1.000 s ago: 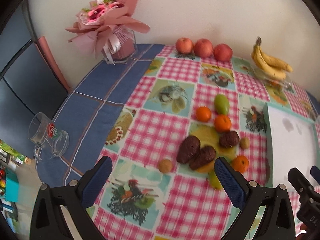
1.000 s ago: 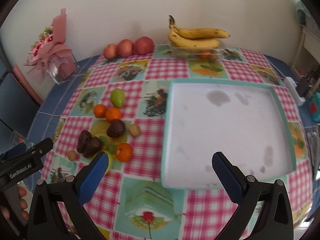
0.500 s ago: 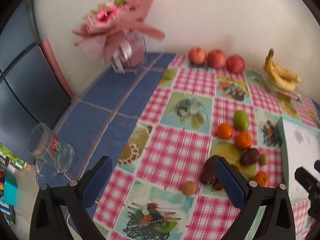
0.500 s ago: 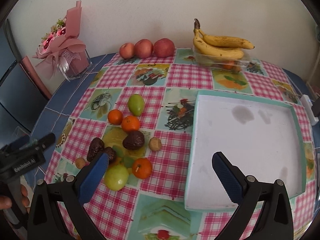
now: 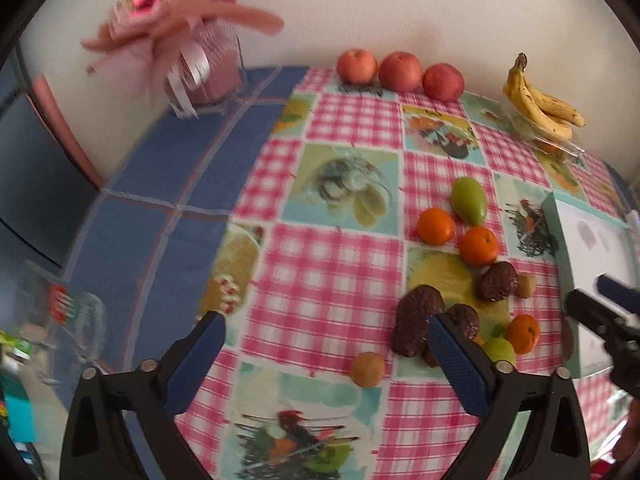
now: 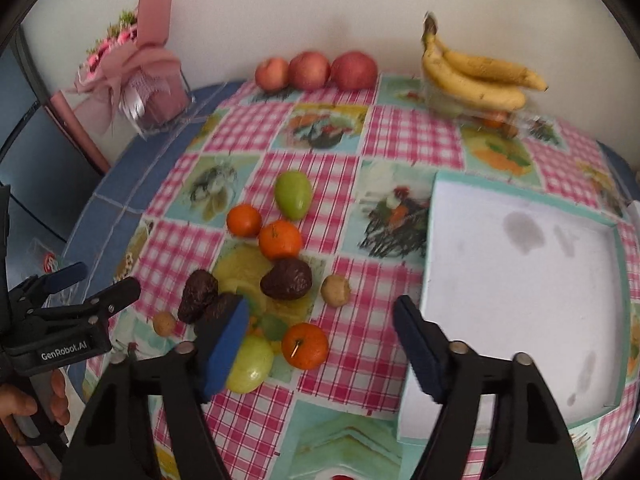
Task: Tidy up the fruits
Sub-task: 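Reach the right gripper to the orange and close on it while the left gripper grasps a small brown fruit, then carry the orange into the white tray and open the right gripper while the left carries the brown fruit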
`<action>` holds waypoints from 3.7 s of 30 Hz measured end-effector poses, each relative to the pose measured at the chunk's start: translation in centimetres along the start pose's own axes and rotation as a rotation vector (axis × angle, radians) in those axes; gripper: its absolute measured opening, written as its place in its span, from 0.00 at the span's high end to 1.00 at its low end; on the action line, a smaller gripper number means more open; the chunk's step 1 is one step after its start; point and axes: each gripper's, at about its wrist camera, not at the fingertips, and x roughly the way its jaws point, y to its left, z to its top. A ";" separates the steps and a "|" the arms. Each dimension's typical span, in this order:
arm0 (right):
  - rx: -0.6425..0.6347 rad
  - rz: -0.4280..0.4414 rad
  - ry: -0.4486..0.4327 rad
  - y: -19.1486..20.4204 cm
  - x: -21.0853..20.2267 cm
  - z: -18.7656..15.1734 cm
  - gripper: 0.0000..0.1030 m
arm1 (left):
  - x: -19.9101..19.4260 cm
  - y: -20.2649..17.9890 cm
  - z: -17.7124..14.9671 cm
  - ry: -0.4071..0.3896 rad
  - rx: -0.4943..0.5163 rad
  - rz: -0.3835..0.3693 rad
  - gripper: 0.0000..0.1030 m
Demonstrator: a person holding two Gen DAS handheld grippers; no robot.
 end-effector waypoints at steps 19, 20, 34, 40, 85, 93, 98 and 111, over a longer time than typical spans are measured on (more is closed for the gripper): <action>0.023 0.023 0.172 0.1 5.1 -1.8 0.54 | 4.2 0.3 -2.8 0.163 -0.072 -0.134 0.54; 0.024 0.023 0.175 0.1 5.2 -1.9 0.54 | 4.2 0.3 -2.9 0.164 -0.074 -0.137 0.54; 0.045 0.048 0.097 0.0 2.3 -0.5 0.66 | 2.1 0.1 -2.1 0.092 -0.083 -0.108 0.73; 0.072 0.009 0.035 -1.4 -0.7 0.6 0.66 | -0.6 -1.3 0.0 0.033 -0.075 -0.123 0.73; 0.553 -0.383 0.045 -27.3 -5.8 -3.0 0.66 | 1.0 -28.6 1.3 0.149 0.205 -0.291 0.73; 0.569 -0.391 0.114 -27.8 -3.3 -4.3 0.66 | 3.7 -30.3 -0.6 0.201 0.276 -0.243 0.73; 0.562 -0.400 0.119 -27.6 -3.2 -4.4 0.66 | 4.6 -30.5 -0.9 0.237 0.290 -0.236 0.73; 0.557 -0.399 0.123 -27.7 -3.2 -4.3 0.65 | 4.8 -30.9 -1.1 0.240 0.307 -0.224 0.73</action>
